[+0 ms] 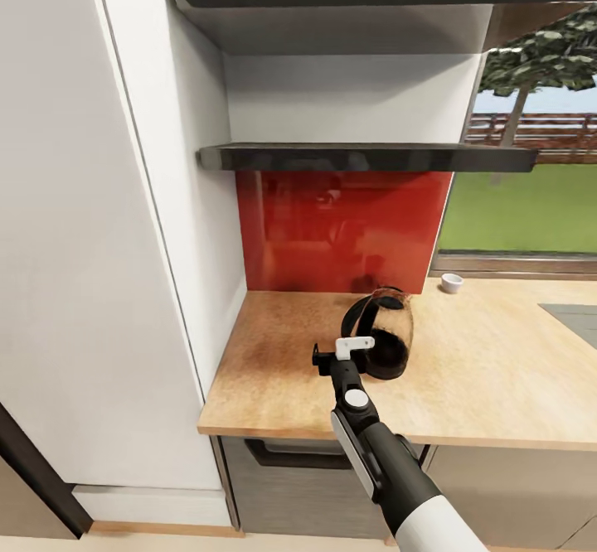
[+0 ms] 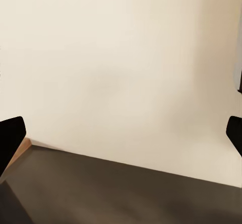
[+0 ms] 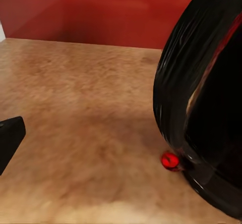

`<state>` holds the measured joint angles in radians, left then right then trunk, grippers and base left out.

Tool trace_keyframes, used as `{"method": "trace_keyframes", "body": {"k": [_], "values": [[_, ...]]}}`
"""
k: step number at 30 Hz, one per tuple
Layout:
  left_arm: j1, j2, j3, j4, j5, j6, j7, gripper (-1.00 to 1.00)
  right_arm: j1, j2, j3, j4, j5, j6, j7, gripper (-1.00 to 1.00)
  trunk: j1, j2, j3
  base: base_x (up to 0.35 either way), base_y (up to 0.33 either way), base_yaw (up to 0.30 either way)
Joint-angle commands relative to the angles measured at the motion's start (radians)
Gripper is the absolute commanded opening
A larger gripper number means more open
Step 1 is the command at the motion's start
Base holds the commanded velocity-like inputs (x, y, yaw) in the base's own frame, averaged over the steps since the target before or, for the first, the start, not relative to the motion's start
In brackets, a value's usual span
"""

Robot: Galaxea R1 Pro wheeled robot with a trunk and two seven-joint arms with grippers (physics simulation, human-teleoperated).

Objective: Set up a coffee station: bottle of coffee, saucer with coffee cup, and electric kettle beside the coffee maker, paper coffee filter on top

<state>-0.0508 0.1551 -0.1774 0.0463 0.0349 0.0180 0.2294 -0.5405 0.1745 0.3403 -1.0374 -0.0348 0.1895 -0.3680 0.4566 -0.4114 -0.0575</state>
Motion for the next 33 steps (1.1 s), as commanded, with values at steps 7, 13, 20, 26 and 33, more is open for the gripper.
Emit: {"method": "trace_keyframes", "body": {"k": [7,13,20,26,33], "values": [[-0.001,-0.001,-0.008,0.001,0.003,0.002,0.002,1.0,-0.001,0.0,0.001,-0.001,-0.004,0.006,-0.006,1.0,0.001,-0.002,-0.002,0.058,-0.037,0.0],[-0.001,-0.003,-0.008,0.001,0.003,0.002,0.002,1.0,-0.001,0.0,0.001,-0.001,-0.004,0.006,-0.006,1.0,0.001,-0.002,-0.002,0.002,-0.001,0.0],[-0.001,-0.003,-0.007,0.001,0.003,0.002,0.002,1.0,-0.001,0.0,0.002,-0.001,-0.004,0.006,-0.006,1.0,0.001,-0.002,-0.002,0.014,-0.008,0.0],[-0.001,-0.003,-0.007,0.0,0.003,0.002,0.002,1.0,-0.001,0.0,0.001,-0.001,-0.004,0.006,-0.006,1.0,0.001,-0.002,-0.002,0.062,0.027,0.0],[-0.001,-0.003,-0.007,0.001,0.003,0.002,0.002,1.0,-0.001,0.0,0.002,-0.001,-0.004,0.006,-0.006,1.0,0.001,-0.002,-0.002,0.027,0.015,0.0]]}}
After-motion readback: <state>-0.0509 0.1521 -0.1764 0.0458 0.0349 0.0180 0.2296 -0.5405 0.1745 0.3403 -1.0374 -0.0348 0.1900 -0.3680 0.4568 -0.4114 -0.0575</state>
